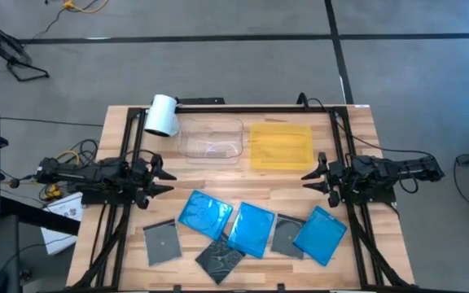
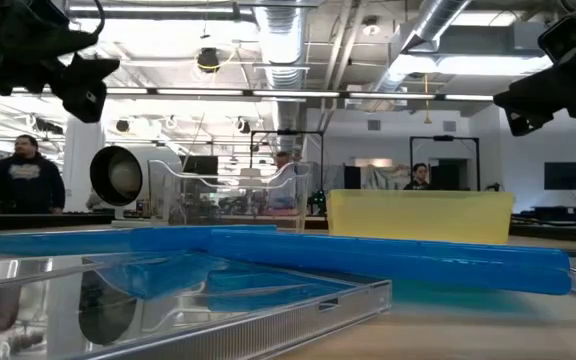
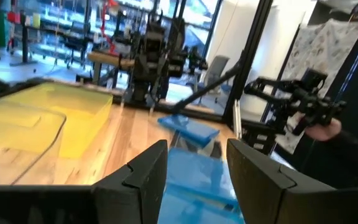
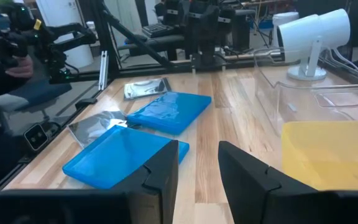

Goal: Pick & place jewel cases by type
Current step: Put the left blue CD case into the transparent bin

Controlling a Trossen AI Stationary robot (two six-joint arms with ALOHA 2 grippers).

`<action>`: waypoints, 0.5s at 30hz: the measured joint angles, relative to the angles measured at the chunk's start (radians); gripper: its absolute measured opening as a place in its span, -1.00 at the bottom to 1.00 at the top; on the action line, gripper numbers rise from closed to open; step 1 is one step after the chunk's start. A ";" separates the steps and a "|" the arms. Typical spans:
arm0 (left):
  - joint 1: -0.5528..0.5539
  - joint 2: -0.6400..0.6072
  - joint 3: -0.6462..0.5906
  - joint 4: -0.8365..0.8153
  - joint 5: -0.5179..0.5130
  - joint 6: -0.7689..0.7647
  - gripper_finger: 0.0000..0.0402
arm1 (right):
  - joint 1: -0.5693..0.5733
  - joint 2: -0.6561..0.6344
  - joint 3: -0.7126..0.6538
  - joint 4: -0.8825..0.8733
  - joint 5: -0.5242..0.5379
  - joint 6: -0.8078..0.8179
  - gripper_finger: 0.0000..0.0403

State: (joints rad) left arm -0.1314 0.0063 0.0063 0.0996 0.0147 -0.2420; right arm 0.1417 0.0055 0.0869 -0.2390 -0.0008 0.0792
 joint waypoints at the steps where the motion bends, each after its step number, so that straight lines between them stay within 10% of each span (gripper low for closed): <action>1: 0.000 0.000 0.000 0.015 0.000 0.000 -0.20 | 0.000 0.000 -0.002 0.014 -0.001 0.000 -0.47; 15: -0.002 0.012 0.000 0.108 0.000 0.003 -0.20 | -0.001 0.000 -0.003 0.347 0.003 0.071 -0.47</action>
State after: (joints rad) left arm -0.1334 0.0183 0.0063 0.2075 0.0144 -0.2394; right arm 0.1410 0.0055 0.0837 0.1081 0.0025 0.1497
